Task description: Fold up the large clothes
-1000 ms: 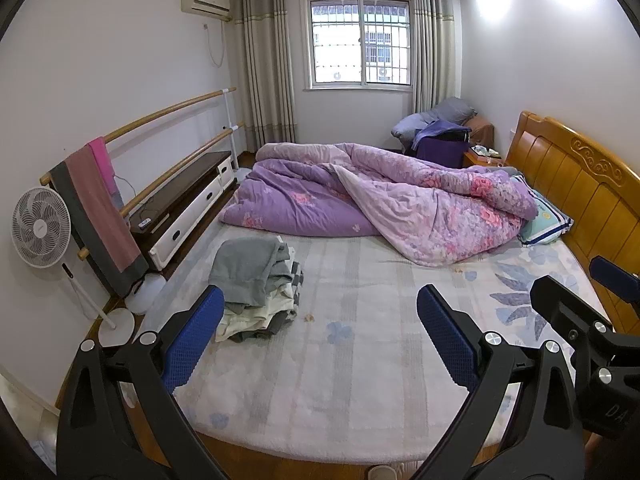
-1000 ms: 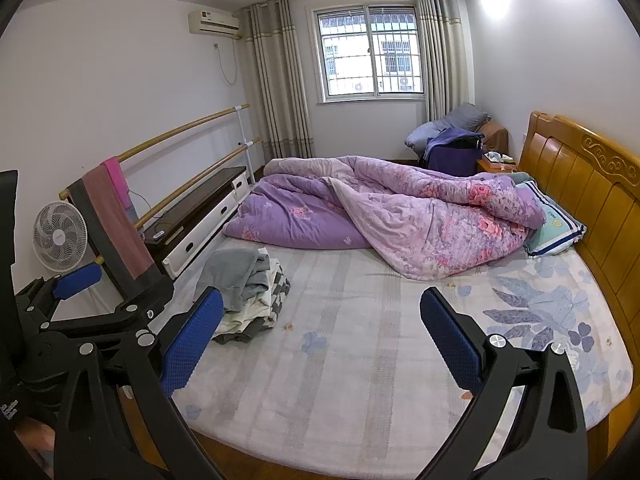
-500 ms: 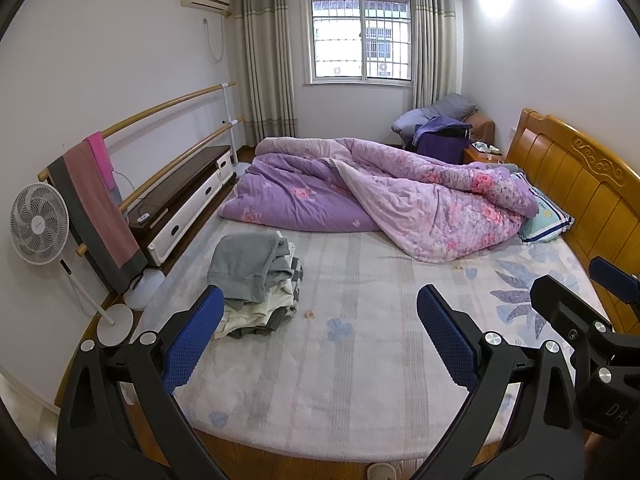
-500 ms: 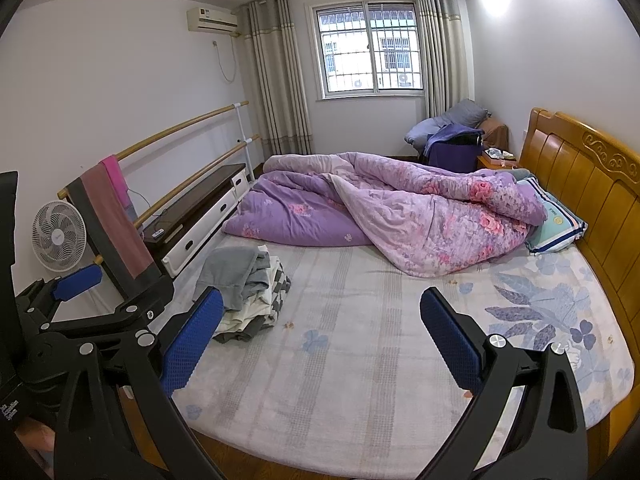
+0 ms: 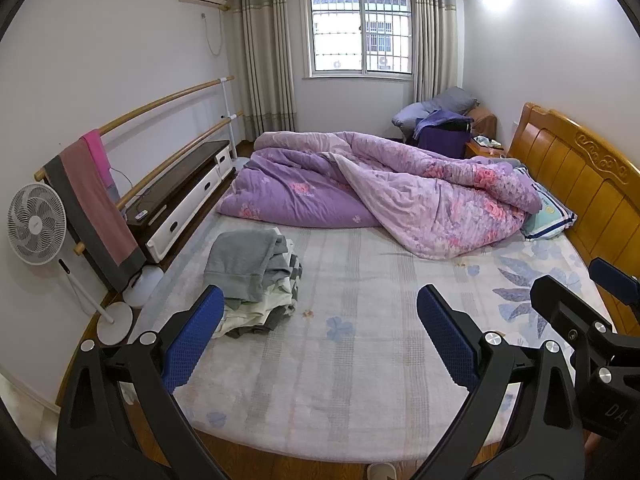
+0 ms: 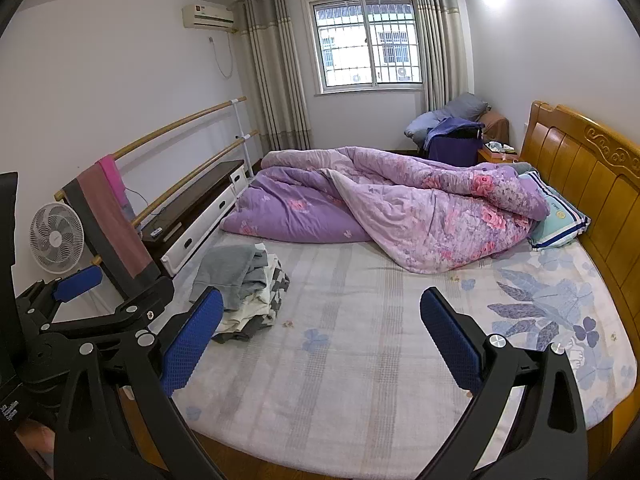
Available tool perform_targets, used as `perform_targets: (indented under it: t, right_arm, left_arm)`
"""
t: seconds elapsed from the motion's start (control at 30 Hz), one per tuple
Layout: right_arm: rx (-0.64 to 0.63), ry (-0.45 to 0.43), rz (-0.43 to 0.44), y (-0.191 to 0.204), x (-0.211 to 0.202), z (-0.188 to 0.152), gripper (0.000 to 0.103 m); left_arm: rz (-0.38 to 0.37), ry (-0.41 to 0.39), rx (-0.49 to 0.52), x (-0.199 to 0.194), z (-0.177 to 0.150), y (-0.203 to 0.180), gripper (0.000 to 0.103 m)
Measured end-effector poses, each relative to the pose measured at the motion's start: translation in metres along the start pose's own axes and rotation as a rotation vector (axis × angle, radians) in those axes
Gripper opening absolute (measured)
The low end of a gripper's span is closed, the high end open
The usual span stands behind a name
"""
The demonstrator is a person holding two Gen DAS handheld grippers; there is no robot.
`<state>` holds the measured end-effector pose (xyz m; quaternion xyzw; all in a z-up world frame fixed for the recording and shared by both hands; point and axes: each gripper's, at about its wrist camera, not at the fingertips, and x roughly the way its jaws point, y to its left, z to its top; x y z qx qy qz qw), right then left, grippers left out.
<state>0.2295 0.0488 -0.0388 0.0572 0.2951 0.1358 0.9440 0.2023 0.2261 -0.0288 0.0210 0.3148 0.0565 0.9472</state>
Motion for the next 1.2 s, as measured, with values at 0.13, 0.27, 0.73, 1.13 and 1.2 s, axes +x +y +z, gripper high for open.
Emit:
perform_targets:
  t: [0.13,0.27,0.73,1.13,1.2]
  right_arm:
    - [0.0,0.009,0.007,-0.007,0.011,0.005,0.095]
    - [-0.002,0.022,0.018,-0.016,0.025,0.013,0.095]
    - [-0.023,0.068,0.058,-0.049,0.07,0.037,0.095]
    - [-0.061,0.128,0.112,-0.034,0.127,0.043,0.095]
    - [-0.085,0.156,0.115,-0.017,0.145,0.042,0.095]
  left_arm:
    - [0.003,0.01,0.002,0.014,0.005,-0.004,0.097]
    - [0.01,0.02,0.0,0.028,0.012,-0.011,0.097]
    - [0.039,0.058,-0.026,0.076,0.035,-0.035,0.097]
    - [0.068,0.112,-0.098,0.127,0.039,-0.011,0.097]
    - [0.077,0.132,-0.122,0.14,0.036,0.002,0.098]
